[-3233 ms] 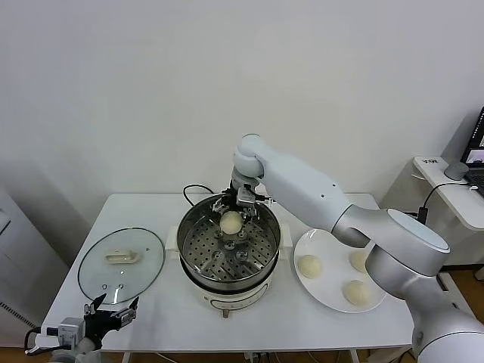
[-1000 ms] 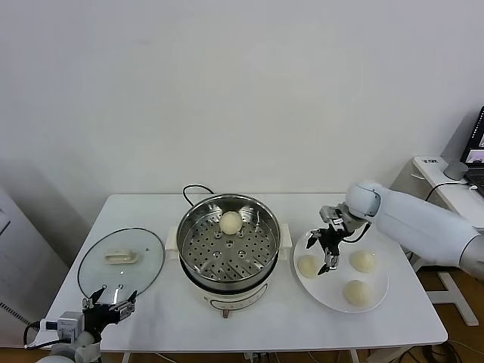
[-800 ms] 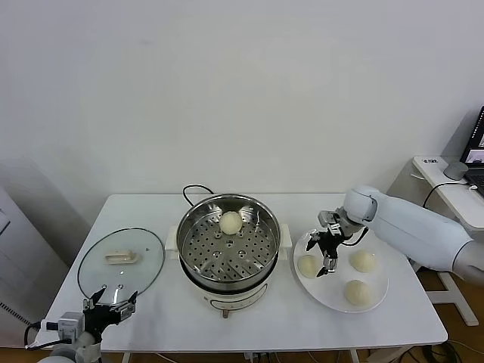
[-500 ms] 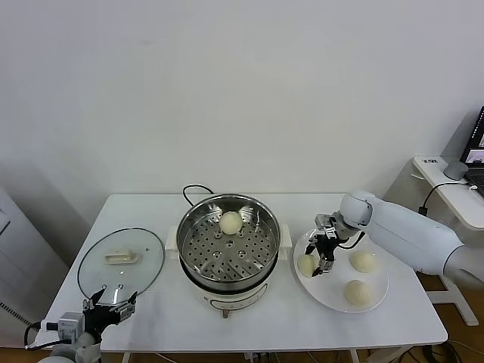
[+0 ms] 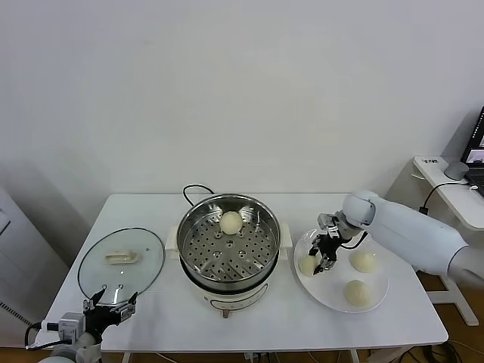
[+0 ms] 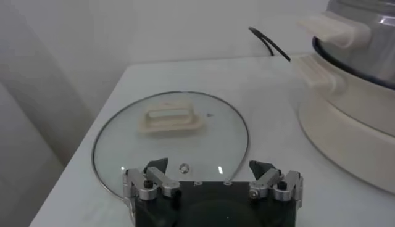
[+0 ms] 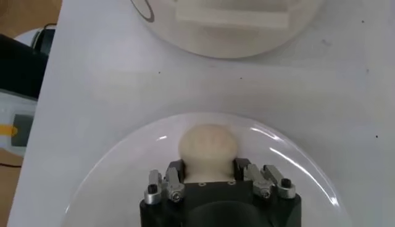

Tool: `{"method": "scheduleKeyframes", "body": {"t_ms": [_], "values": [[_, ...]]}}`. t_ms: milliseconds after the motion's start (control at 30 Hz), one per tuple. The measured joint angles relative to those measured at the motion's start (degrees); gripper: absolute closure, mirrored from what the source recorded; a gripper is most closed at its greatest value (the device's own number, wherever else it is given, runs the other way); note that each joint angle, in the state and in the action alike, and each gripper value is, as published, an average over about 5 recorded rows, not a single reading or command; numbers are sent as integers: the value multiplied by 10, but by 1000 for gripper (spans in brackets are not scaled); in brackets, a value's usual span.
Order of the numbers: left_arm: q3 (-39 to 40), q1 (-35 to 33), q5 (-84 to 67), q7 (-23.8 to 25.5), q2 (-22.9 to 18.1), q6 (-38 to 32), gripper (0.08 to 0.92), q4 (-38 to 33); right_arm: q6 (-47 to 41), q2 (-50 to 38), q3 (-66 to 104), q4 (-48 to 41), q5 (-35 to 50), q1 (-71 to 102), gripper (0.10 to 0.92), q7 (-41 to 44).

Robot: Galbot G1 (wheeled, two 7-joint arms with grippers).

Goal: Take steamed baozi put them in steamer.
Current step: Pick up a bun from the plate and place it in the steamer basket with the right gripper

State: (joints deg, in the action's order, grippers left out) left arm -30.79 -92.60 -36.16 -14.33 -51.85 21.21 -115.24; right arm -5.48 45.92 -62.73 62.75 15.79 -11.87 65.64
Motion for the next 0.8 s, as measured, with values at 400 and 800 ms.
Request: {"method": "scheduleKeyframes", "body": {"t_ms": [400,800], "values": [[2,5,1,-1,0,0,177,-1,-38,-38,-131,82,128,-223,525,37],[3,8,2,-2,1,-1,177,-1,-93,23,-165,102,278,-318,525,4]]}}
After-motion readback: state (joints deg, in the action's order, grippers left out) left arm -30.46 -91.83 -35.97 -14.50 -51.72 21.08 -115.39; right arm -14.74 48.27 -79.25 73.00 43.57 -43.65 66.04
